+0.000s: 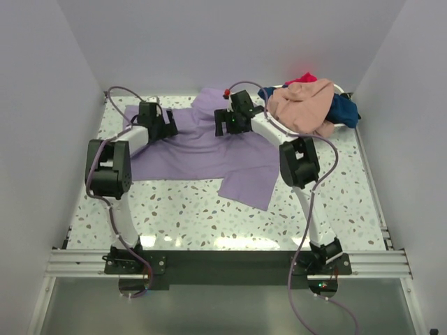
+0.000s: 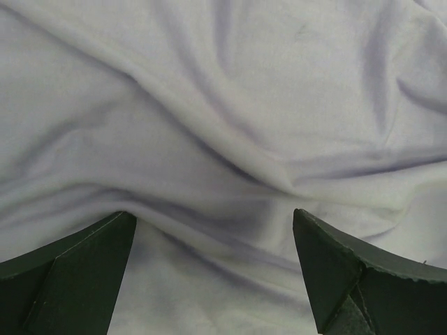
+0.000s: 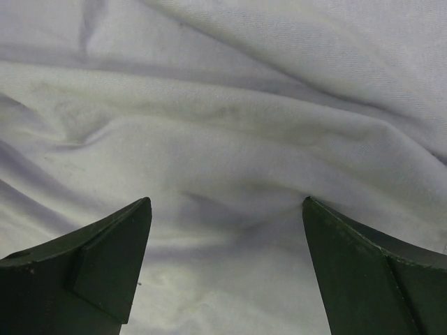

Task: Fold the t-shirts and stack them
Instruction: Flatten the tshirt out

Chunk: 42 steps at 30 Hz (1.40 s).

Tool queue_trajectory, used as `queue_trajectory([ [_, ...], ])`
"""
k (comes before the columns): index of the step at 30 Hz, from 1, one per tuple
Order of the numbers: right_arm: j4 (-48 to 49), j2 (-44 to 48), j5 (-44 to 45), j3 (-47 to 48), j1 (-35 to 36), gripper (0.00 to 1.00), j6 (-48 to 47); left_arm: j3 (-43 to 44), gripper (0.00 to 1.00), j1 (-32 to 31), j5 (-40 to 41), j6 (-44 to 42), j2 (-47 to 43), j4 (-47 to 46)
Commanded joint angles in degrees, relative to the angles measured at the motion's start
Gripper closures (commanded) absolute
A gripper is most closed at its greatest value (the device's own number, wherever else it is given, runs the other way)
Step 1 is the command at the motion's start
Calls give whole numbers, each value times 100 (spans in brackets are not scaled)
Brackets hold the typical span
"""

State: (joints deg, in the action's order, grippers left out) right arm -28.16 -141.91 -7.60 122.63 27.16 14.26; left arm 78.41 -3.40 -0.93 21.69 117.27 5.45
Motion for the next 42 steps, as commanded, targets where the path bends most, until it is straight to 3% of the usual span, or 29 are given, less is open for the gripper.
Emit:
queue_trajectory([
  [1, -67, 319, -347, 140, -17, 7, -90, -184, 0, -29, 310, -104, -1105, -237],
  [9, 1373, 2358, -638, -1960, -17, 7, 322, -2616, 0, 110, 2946, 800, -3666, 385],
  [13, 1796, 3404, -699, -3390, -9, 8, 498, -3332, 0, 646, 2800, 1073, -4335, 570],
  [19, 1929, 4732, -480, -4790, -17, 7, 473, -3719, 4, 1218, 2528, 1328, -4179, 465],
  [24, 1814, 5532, -261, -5380, -17, 7, 420, -4000, 8, 1412, 2273, 1478, -3870, 308],
  [42, 1595, 6096, -84, -6014, -123, 6, 376, -4168, 42, 2080, 1622, 1443, -3035, -457],
])
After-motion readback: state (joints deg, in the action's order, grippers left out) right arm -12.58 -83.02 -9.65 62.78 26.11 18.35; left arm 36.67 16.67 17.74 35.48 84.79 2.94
